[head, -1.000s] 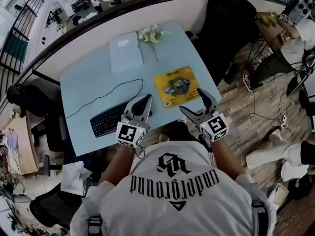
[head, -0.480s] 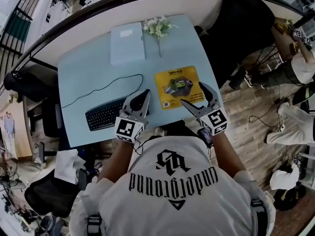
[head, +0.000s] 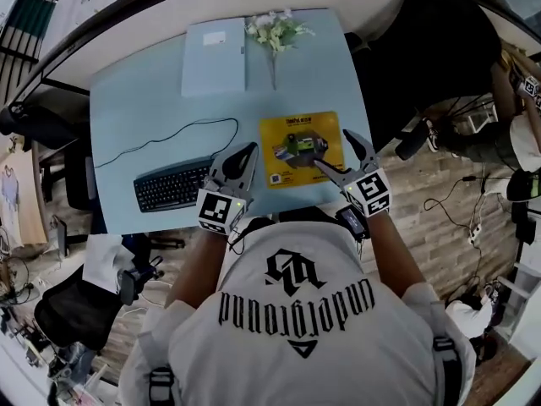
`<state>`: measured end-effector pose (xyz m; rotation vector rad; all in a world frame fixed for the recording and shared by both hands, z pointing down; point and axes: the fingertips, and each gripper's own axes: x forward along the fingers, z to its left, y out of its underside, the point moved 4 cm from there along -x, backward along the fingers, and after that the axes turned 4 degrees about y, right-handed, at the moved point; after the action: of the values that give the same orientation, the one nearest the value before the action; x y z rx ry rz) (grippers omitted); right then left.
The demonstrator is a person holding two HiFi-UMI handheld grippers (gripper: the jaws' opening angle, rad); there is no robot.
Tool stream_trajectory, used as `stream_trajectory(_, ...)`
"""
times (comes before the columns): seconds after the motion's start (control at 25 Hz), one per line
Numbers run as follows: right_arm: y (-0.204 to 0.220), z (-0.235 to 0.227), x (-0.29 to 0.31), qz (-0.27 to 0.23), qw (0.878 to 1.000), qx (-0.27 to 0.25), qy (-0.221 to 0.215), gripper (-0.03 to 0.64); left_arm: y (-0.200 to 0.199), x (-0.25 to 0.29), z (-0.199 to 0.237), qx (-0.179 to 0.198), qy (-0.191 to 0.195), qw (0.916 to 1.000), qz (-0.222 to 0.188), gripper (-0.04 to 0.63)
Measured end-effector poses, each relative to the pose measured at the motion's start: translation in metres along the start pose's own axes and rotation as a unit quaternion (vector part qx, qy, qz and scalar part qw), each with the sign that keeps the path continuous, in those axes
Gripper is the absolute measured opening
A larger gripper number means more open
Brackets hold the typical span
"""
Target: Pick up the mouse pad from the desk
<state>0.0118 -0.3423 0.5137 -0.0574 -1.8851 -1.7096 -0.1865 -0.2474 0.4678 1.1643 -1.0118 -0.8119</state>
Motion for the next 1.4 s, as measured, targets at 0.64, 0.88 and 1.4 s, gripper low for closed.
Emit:
stream_trajectory(0.64, 0.11, -0.068, 0.078, 0.134, 0.988, -0.001, -0.08, 0.419, 0.083, 0.066, 0.024, -0.065, -0.045, 0.9941, 0.074, 0.008)
stream_trajectory(0.88, 0.145, -0.09, 0.101, 0.178, 0.979, -0.015, -0.095, 0.423, 0.114, 0.085, 0.025, -0.041, -0.04, 0.9907, 0.123, 0.008)
stream_trajectory(1.4, 0.206, -0.118, 0.155, 0.26, 0.957, -0.046, -0.119, 0.453, 0.159, 0.101, 0.04, -0.069, -0.062, 0.9816, 0.167, 0.008)
